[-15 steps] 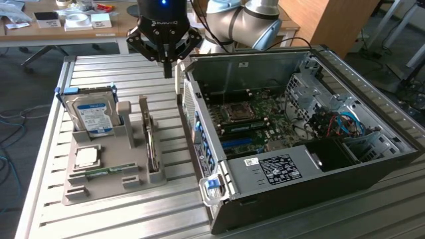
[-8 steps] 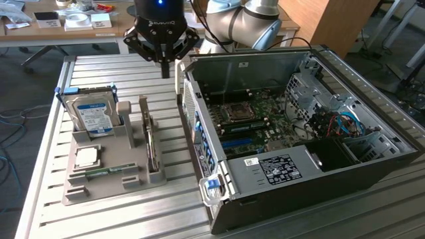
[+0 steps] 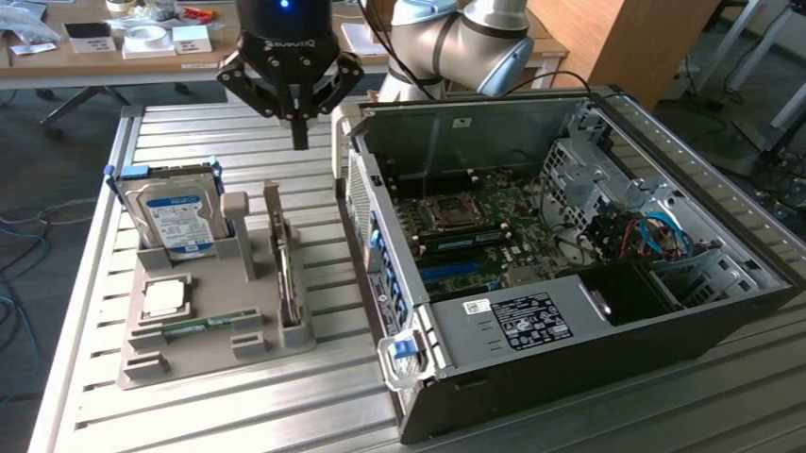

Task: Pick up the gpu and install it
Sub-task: 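Reach for the gpu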

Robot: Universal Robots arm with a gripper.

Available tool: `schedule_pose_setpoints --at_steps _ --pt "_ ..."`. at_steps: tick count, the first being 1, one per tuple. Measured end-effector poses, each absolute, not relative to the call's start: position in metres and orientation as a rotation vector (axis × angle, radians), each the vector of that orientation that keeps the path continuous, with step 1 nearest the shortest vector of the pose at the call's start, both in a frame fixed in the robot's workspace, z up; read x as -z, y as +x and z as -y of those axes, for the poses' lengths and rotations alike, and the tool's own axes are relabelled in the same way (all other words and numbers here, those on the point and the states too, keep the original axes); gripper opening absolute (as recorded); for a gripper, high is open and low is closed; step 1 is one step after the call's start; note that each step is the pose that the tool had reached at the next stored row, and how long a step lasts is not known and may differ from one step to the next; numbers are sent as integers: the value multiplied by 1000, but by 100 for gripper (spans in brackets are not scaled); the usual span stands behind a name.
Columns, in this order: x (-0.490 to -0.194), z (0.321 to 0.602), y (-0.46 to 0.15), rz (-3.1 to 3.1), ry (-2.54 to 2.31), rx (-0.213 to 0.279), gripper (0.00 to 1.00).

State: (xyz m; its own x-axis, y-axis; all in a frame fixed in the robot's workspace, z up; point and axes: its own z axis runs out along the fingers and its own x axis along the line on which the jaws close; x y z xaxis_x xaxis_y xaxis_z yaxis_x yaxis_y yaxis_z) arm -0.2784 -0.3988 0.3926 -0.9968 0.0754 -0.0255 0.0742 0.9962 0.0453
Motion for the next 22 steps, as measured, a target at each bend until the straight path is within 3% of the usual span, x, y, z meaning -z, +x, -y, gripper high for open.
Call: schedule_pose_setpoints --at_steps 22 --pt "-392 399 -302 -3112 116 -69 11"
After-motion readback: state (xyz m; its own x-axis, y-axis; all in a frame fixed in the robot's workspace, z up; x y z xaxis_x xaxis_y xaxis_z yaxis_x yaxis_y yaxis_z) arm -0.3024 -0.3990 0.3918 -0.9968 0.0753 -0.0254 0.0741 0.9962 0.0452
